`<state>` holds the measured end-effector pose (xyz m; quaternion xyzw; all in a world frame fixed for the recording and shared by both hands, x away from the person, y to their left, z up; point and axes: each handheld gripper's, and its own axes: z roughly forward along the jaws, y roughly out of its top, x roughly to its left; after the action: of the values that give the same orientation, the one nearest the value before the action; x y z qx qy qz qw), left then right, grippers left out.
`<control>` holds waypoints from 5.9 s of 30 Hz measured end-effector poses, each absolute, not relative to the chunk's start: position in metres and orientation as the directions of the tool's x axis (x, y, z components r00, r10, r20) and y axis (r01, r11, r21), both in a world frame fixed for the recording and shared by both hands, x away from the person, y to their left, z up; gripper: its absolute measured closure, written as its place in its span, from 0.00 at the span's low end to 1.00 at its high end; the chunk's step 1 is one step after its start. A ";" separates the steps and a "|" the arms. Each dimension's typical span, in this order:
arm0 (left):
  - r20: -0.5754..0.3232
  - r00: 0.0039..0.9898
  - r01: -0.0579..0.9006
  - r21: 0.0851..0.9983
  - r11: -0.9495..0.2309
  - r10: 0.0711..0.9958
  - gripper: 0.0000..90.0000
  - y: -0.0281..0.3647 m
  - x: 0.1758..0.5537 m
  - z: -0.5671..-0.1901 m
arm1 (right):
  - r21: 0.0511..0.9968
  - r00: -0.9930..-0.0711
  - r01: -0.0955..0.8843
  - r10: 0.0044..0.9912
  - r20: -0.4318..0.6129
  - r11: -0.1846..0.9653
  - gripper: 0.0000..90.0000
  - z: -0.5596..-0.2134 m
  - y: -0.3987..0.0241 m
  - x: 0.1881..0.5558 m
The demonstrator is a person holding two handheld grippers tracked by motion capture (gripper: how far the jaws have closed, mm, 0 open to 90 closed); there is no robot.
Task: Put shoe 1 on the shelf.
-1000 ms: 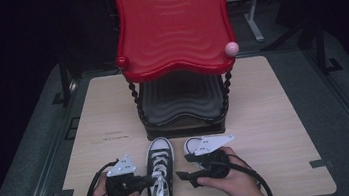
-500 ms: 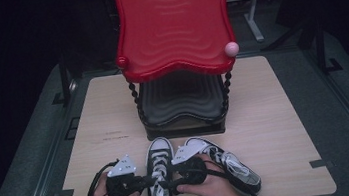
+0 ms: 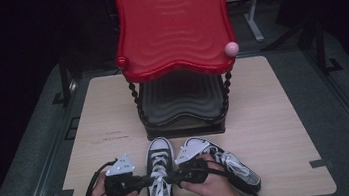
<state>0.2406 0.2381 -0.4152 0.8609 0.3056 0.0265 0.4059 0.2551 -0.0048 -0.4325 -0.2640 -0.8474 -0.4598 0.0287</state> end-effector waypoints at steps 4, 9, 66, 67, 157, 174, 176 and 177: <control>-0.210 0.815 0.500 0.724 -0.475 0.540 0.97 0.238 0.239 -0.410 | 0.770 -0.857 0.475 0.421 0.296 0.426 0.94 -0.429 -0.009 0.256; -0.222 0.830 0.483 0.744 -0.461 0.511 0.97 0.237 0.236 -0.398 | 0.784 -0.861 0.470 0.408 0.305 0.406 0.94 -0.417 -0.016 0.251; -0.020 0.781 0.275 0.909 -0.315 0.624 0.97 0.191 0.366 -0.329 | 0.901 -0.774 0.307 0.631 0.050 0.306 0.95 -0.332 -0.050 0.367; -0.018 0.782 0.272 0.909 -0.315 0.623 0.97 0.191 0.365 -0.330 | 0.900 -0.775 0.305 0.630 0.044 0.312 0.94 -0.332 -0.050 0.367; 0.157 0.723 0.318 0.789 -0.526 0.672 0.78 0.188 0.356 -0.363 | 0.804 -0.785 0.313 0.614 -0.082 0.507 0.64 -0.367 -0.028 0.373; 0.148 0.737 0.311 0.792 -0.525 0.660 0.63 0.197 0.353 -0.367 | 0.823 -0.781 0.319 0.622 -0.052 0.469 0.62 -0.367 -0.037 0.373; 0.136 0.738 0.314 0.798 -0.515 0.661 0.62 0.200 0.351 -0.365 | 0.831 -0.781 0.319 0.623 -0.041 0.455 0.61 -0.366 -0.043 0.370; 0.128 0.739 0.319 0.798 -0.511 0.661 0.61 0.202 0.349 -0.364 | 0.833 -0.781 0.320 0.624 -0.040 0.452 0.61 -0.365 -0.046 0.368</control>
<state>0.3487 0.2021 -0.3637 0.8425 0.2909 0.2139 0.3998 0.3681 -0.0459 -0.3651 -0.2826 -0.8345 -0.4403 -0.1728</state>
